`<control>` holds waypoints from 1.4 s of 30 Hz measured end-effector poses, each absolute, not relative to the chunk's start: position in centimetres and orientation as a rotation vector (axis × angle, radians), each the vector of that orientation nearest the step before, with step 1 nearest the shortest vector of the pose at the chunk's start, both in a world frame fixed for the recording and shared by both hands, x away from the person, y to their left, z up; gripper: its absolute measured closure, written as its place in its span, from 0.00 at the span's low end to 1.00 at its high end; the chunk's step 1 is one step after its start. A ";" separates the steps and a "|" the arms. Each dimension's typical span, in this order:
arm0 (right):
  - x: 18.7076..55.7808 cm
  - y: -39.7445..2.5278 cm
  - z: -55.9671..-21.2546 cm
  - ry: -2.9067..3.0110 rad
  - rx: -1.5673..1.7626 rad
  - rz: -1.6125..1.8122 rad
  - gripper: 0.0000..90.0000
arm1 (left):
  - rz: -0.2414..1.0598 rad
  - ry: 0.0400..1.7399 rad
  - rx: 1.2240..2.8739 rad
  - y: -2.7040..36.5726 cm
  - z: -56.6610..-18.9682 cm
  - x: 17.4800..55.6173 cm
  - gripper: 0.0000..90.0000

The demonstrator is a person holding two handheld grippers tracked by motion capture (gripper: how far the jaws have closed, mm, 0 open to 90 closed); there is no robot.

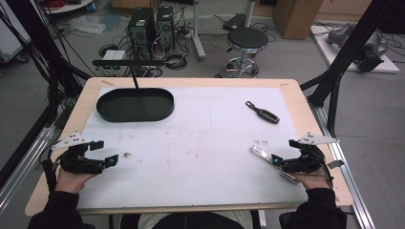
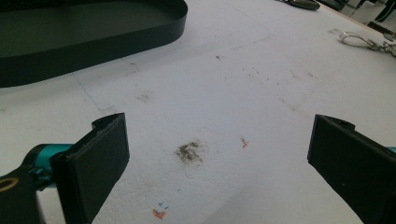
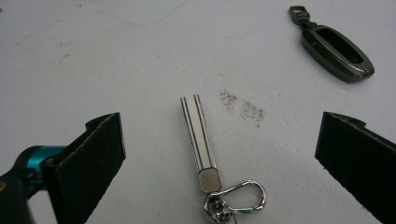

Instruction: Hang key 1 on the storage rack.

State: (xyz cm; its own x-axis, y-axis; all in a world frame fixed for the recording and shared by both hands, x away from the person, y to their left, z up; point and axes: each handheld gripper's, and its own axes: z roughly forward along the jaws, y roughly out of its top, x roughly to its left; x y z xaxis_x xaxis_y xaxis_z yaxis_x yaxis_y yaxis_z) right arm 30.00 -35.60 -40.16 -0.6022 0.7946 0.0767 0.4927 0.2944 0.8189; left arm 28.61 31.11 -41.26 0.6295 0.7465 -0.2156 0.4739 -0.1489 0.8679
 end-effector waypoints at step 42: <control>31.8 -32.6 -41.6 2.367 1.112 1.073 0.01 | 0.316 0.980 1.801 31.1 -41.3 28.5 0.07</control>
